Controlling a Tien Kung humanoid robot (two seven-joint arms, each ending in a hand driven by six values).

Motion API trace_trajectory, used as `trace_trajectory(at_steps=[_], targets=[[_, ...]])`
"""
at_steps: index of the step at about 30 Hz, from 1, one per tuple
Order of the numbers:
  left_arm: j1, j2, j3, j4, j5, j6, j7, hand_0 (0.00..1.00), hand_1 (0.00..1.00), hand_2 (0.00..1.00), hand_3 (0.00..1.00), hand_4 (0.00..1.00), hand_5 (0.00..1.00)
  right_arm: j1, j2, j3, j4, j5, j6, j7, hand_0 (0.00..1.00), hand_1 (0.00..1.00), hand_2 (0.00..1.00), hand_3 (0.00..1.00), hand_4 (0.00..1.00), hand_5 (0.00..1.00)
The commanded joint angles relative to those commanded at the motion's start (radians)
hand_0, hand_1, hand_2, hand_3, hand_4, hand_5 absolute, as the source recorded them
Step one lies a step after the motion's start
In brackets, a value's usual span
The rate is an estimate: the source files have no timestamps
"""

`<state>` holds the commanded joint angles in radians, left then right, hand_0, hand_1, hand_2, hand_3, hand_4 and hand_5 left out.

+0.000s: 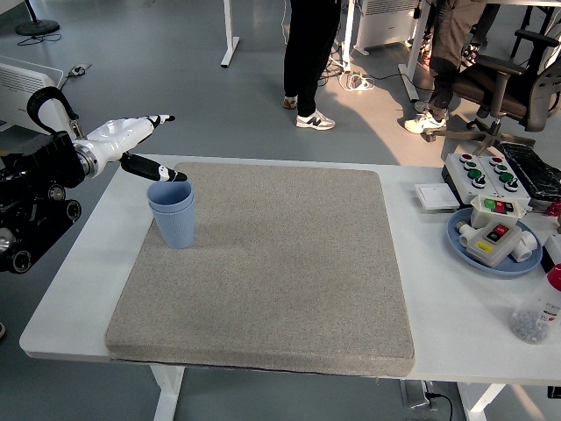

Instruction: Push cup pick cup insert cup

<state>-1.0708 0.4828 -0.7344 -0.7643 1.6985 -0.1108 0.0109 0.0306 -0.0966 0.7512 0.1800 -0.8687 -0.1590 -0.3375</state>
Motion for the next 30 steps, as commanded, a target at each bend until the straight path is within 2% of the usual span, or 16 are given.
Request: trace_trajectory(at_steps=[2,4,5,7,10,11,12,15,18,20,21,23,25,28,29,30], targets=[[0.016,0.011,-0.031,-0.027,-0.019,0.027,0.013,0.883,0.911,0.99,0.992,0.822,0.733,-0.001,0.0,-0.011,0.0,0.013,0.0,0.001,0.53,0.547,0.656,0.658,0.241,0.743],[0.047,0.027,-0.085,-0.072,-0.056,0.086,0.027,0.883,0.911,0.99,0.992,0.822,0.733,0.001,0.001,-0.006,0.0,0.017,-0.003,0.004,0.53,0.547,0.656,0.658,0.241,0.743],[0.061,0.032,-0.111,-0.093,-0.075,0.115,0.032,0.699,0.731,0.721,0.701,0.673,0.761,0.003,0.001,-0.001,0.0,0.015,-0.003,0.005,0.53,0.547,0.656,0.657,0.24,0.743],[0.089,0.041,-0.159,-0.13,-0.116,0.17,0.04,0.699,0.731,0.721,0.701,0.673,0.761,0.006,0.001,0.01,0.0,0.006,-0.005,0.008,0.53,0.547,0.656,0.657,0.24,0.743],[0.17,0.052,-0.268,-0.222,-0.215,0.264,0.051,0.699,0.731,0.721,0.701,0.673,0.761,0.01,0.0,0.034,0.0,-0.017,-0.007,0.012,0.53,0.547,0.656,0.657,0.24,0.743],[0.19,0.054,-0.301,-0.246,-0.248,0.283,0.051,0.609,0.645,0.622,0.587,0.626,0.768,0.01,-0.001,0.037,0.0,-0.019,-0.008,0.013,0.53,0.547,0.656,0.657,0.24,0.742],[0.223,0.056,-0.342,-0.282,-0.288,0.305,0.046,0.609,0.645,0.622,0.587,0.626,0.768,0.011,-0.001,0.043,0.0,-0.023,-0.009,0.014,0.53,0.547,0.656,0.657,0.24,0.742],[0.306,0.057,-0.444,-0.37,-0.412,0.297,0.028,0.609,0.645,0.622,0.587,0.626,0.768,0.011,-0.001,0.053,0.0,-0.031,-0.01,0.015,0.53,0.547,0.656,0.657,0.24,0.742],[0.396,0.054,-0.523,-0.475,-0.542,0.23,0.037,0.552,0.621,0.6,0.554,0.607,0.771,0.01,-0.001,0.069,0.0,-0.049,-0.01,0.014,0.53,0.547,0.656,0.657,0.239,0.743],[0.417,0.05,-0.538,-0.502,-0.62,0.211,0.044,0.552,0.621,0.6,0.554,0.607,0.771,0.011,-0.001,0.072,0.0,-0.053,-0.01,0.014,0.53,0.547,0.656,0.657,0.239,0.743],[0.459,0.042,-0.57,-0.545,-0.665,0.174,0.058,0.552,0.621,0.6,0.554,0.607,0.771,0.012,-0.001,0.077,0.0,-0.057,-0.011,0.014,0.53,0.547,0.656,0.657,0.239,0.743],[0.531,0.027,-0.611,-0.615,-0.75,0.147,0.061,0.569,0.633,0.622,0.562,0.604,0.811,0.015,-0.001,0.079,0.0,-0.059,-0.011,0.015,0.53,0.547,0.656,0.657,0.239,0.742],[0.593,0.008,-0.643,-0.668,-0.834,0.156,0.048,0.569,0.633,0.622,0.562,0.604,0.811,0.017,-0.001,0.08,0.0,-0.058,-0.011,0.016,0.53,0.547,0.656,0.657,0.239,0.742],[0.688,-0.031,-0.691,-0.736,-0.954,0.193,-0.001,0.569,0.633,0.622,0.562,0.604,0.811,0.022,-0.002,0.082,0.0,-0.062,-0.01,0.017,0.53,0.547,0.656,0.657,0.239,0.742],[0.725,-0.043,-0.707,-0.755,-0.995,0.203,-0.02,0.613,0.655,0.65,0.574,0.606,0.849,0.023,-0.003,0.082,0.0,-0.063,-0.01,0.017,0.53,0.547,0.656,0.656,0.238,0.743],[0.75,-0.058,-0.722,-0.771,-1.021,0.211,-0.036,0.613,0.655,0.65,0.574,0.606,0.849,0.024,-0.003,0.084,0.0,-0.065,-0.01,0.018,0.53,0.547,0.656,0.656,0.238,0.743]])
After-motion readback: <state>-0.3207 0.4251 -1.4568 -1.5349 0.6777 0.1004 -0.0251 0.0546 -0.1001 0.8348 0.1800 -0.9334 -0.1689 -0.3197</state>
